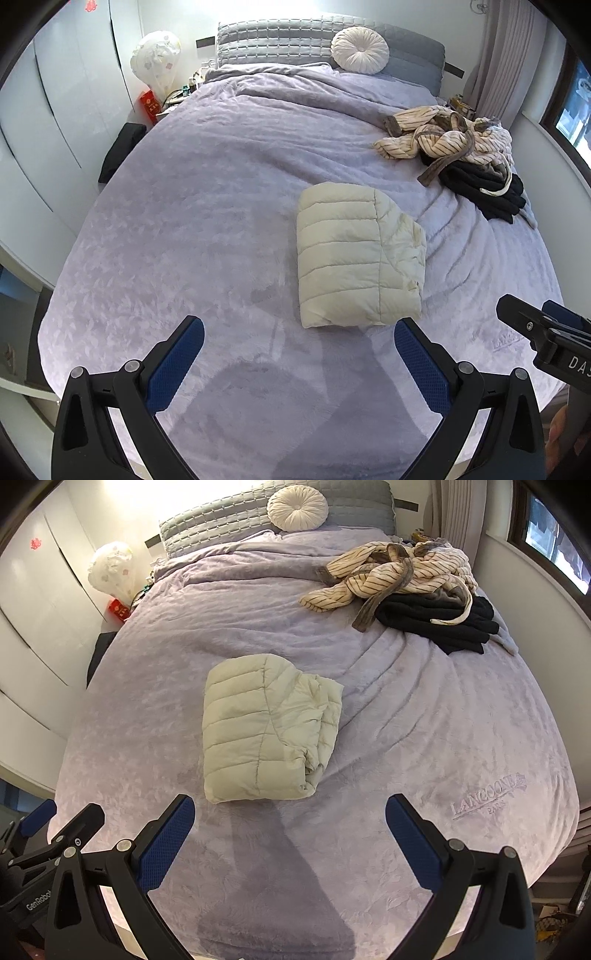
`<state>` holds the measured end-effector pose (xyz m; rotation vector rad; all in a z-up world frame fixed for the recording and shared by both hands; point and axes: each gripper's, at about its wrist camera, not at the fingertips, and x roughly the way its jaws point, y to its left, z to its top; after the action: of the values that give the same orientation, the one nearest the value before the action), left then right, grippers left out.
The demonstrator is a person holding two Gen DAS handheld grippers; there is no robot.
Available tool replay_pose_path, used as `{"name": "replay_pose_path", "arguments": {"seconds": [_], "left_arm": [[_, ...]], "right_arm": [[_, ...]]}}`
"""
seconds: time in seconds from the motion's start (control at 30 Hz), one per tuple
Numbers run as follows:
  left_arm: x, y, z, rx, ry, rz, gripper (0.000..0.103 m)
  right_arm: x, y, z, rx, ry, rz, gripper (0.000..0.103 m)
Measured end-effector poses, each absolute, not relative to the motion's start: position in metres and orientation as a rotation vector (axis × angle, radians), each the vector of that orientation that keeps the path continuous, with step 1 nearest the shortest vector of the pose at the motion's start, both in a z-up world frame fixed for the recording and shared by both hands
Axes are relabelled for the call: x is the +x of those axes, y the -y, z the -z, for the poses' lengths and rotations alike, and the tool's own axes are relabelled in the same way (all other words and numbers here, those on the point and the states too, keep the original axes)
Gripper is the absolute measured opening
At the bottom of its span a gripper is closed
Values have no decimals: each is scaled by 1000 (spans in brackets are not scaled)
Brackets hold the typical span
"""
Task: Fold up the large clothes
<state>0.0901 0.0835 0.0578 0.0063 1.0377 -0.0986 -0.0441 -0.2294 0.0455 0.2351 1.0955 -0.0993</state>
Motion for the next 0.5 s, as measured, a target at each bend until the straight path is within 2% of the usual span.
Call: {"name": "replay_pose_path", "arguments": {"seconds": [0.5], "left_arm": [[89,-85,-56,13,-1050,99,103]], "right_arm": [[-50,219,-47,229,-1096,107,103]]}}
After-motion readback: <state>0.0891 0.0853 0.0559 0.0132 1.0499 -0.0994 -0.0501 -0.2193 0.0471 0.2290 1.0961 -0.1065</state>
